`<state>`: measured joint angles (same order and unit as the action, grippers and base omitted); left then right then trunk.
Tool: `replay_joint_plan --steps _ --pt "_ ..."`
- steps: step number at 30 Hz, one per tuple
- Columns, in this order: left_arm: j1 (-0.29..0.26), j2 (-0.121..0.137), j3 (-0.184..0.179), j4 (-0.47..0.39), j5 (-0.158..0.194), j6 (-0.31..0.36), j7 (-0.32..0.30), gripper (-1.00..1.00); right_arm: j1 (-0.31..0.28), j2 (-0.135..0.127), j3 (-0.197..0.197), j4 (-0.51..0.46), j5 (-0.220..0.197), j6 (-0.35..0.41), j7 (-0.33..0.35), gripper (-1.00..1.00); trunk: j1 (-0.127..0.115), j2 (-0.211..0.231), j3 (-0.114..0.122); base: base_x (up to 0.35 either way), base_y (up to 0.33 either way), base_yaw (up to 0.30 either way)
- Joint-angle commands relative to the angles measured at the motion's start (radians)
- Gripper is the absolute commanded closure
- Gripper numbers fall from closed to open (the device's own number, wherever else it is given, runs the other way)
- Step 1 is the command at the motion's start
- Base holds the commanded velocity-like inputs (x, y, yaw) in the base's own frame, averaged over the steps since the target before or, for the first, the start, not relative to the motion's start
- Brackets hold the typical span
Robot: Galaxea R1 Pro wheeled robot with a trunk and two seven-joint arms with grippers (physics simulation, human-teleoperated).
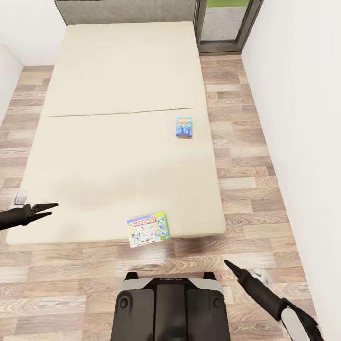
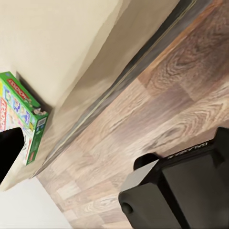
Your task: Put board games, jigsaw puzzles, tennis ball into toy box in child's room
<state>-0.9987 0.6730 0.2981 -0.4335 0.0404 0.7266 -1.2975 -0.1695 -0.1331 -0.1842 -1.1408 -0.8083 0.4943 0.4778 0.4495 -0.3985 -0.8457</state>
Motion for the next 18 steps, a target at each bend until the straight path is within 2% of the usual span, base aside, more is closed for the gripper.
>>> replay_joint_plan --steps 1,3,7,12,18 --pt "0.001 0.002 0.001 0.021 0.001 -0.004 -0.012 -1.0 -0.014 0.009 -0.002 0.011 0.007 0.009 0.001 -1.0 0.001 -0.002 -0.001 0.0 0.0 0.0" --pt "0.011 0.007 0.0 0.082 0.001 -0.046 -0.035 -1.0 -0.055 0.033 -0.002 0.056 0.041 0.008 0.001 -1.0 0.001 -0.002 -0.001 0.0 0.0 0.0" --pt "0.034 0.015 0.0 0.146 0.001 -0.103 -0.066 -1.0 -0.109 0.055 -0.001 0.126 0.074 0.006 0.001 -1.0 0.001 -0.002 -0.001 0.0 0.0 0.0" --pt "0.071 0.031 -0.001 0.188 0.004 -0.154 -0.108 -1.0 -0.169 0.065 -0.001 0.222 0.093 -0.029 0.001 -1.0 0.001 -0.002 -0.001 0.0 0.0 0.0" --pt "0.119 0.038 -0.002 0.21 0.005 -0.18 -0.147 -1.0 -0.213 0.068 -0.001 0.331 0.1 -0.075 0.01 -1.0 0.001 -0.002 -0.001 0.0 0.001 0.0"
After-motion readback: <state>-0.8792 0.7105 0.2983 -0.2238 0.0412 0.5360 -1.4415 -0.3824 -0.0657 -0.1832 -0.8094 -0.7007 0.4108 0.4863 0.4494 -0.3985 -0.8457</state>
